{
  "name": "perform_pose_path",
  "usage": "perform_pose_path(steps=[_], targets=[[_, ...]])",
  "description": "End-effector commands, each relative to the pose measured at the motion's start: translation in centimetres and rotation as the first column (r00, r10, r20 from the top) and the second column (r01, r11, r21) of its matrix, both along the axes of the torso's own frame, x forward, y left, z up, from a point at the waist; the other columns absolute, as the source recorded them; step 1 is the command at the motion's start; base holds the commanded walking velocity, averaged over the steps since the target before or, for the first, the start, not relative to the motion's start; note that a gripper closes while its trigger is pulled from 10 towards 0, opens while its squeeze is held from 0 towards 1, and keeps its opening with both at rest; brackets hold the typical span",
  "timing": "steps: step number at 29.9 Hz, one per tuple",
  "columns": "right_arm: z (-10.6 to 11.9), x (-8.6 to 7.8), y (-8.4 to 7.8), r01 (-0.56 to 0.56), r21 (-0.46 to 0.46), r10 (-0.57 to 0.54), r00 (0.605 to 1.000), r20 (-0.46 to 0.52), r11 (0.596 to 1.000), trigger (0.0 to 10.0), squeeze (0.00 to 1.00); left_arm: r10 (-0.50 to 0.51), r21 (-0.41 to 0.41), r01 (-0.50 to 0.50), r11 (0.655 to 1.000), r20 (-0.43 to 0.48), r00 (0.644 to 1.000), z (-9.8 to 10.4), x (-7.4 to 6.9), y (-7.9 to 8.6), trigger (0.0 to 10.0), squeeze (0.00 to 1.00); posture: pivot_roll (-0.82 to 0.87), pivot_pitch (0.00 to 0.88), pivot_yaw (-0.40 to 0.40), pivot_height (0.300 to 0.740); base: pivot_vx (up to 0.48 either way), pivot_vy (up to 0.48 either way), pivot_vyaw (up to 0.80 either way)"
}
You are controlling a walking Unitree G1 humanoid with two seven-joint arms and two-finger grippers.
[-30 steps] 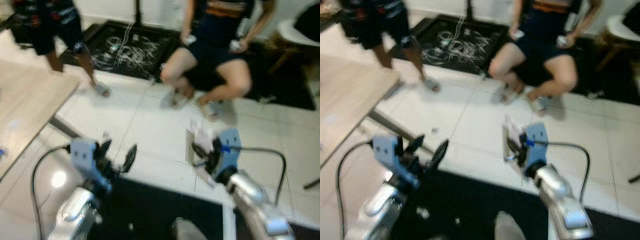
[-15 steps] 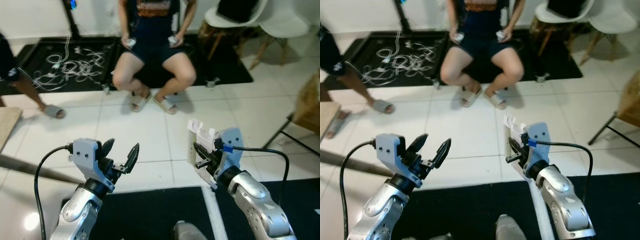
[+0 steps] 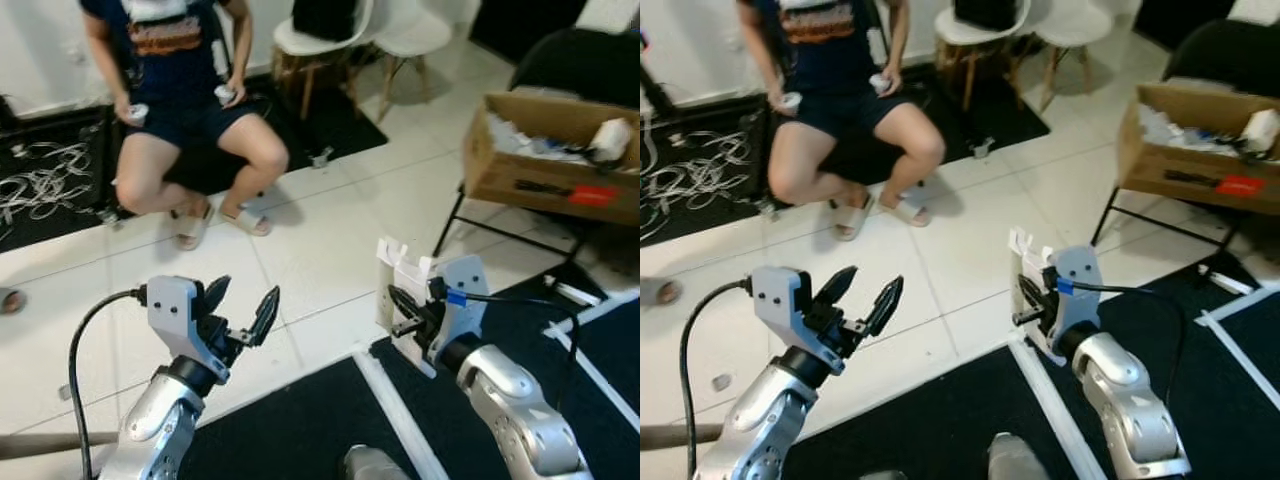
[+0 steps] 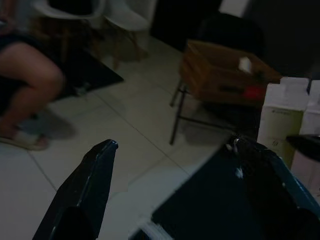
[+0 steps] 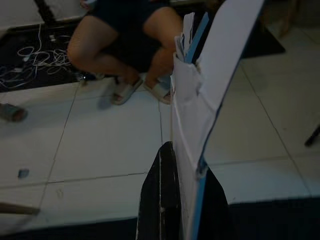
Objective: Picking trash to rubbish bin
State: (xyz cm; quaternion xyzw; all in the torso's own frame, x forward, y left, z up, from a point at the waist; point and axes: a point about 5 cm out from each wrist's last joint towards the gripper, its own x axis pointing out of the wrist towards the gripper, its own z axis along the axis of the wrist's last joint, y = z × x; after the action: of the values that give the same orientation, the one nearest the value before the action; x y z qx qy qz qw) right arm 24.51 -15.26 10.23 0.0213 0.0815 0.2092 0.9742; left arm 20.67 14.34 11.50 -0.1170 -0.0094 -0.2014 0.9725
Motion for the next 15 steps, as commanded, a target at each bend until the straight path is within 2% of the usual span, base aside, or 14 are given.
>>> perform_pose_path(steps=[1,9,15], targets=[[-0.25,-0.06,-0.24,0.004,-0.009,-0.004,1.000,-0.010,1.000,10.0,0.00,-0.004,0.008,0.005,1.000,-0.009,1.000,-0.17,0.00,-0.04,10.0,0.00,-0.12,0.059,0.043,0.740,0.000,0.000,-0.80],[-0.19,0.03,-0.24,0.004,-0.011,-0.004,1.000,-0.007,1.000,10.0,0.00,-0.011,0.013,0.011,1.000,0.001,1.000,-0.08,0.01,-0.16,10.0,0.00,-0.12,0.057,0.040,0.740,0.000,0.000,-0.80],[-0.21,0.09,-0.29,0.006,-0.012,-0.006,1.000,-0.007,1.000,10.0,0.00,-0.030,0.045,0.030,0.999,0.003,1.000,-0.12,-0.04,-0.44,10.0,0.00,-0.12,0.056,0.040,0.740,0.000,0.000,-0.80]])
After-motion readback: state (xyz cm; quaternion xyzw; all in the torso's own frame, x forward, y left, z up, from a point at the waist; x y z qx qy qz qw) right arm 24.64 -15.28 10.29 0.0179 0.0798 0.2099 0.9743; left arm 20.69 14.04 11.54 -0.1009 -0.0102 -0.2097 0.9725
